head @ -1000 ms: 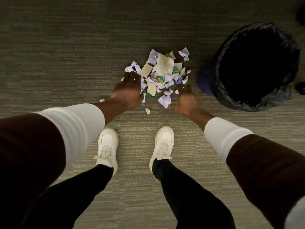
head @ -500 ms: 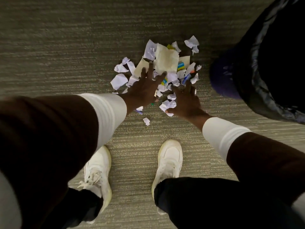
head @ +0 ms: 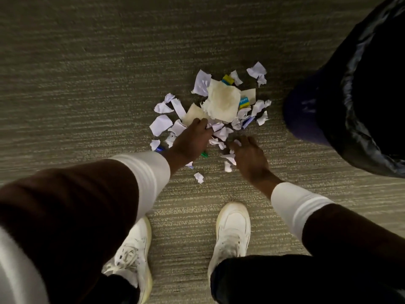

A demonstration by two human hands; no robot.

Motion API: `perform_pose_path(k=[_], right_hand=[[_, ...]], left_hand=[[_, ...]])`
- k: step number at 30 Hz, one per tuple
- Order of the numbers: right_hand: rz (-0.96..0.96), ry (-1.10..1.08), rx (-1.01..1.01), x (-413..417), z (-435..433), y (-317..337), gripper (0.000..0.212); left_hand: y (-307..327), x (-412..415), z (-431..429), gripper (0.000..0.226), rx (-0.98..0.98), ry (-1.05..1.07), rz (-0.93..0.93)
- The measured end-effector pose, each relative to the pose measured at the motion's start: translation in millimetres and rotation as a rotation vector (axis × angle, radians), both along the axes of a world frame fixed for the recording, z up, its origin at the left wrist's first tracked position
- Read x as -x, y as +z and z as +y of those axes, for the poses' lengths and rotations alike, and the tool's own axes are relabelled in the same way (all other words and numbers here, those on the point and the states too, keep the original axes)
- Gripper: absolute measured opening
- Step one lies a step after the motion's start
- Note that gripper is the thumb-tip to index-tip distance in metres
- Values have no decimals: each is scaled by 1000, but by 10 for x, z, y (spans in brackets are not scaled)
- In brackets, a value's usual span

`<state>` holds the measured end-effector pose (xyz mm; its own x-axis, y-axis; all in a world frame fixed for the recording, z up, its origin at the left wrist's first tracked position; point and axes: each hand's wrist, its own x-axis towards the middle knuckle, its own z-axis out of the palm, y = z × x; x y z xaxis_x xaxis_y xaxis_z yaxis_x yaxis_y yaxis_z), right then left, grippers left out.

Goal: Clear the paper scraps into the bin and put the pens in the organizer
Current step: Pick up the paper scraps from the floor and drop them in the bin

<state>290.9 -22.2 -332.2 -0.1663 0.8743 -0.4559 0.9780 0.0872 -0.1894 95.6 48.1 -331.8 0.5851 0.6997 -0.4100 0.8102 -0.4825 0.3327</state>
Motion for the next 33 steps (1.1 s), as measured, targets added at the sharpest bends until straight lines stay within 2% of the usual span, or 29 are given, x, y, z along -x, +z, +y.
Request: perform_pose_path(k=[3, 6, 12, 15, 17, 20, 26, 30, 33], right_hand=[[61, -105, 17, -51, 63, 137, 32], [104, -242, 11, -92, 133, 396, 34], [250, -402, -166, -156, 214, 1324, 32], [343, -483, -260, -195, 258, 1875, 34], [317, -542, -274, -228, 279, 2206, 36], [317, -661, -332, -352, 303, 2648, 35], [373, -964, -419, -1017, 342, 3159, 27], [357, -1137, -341, -1474, 337, 3194, 33], [438, -1305, -173, -1743, 334, 3113, 51]], left_hand=[[157, 39, 39, 30, 16, 51, -34], [458, 42, 101, 32, 43, 128, -58], [1405, -110, 145, 32, 60, 324, -153], [1918, -355, 156, 35, 101, 483, -215], [2225, -546, 168, 38, 114, 571, -224], [2649, -891, 191, 37, 87, 672, -342], [3192, -1701, 278, 48, 82, 762, -440], [3291, -2187, 291, 54, 190, 702, -416], [3270, -2447, 287, 71, 319, 695, -373]])
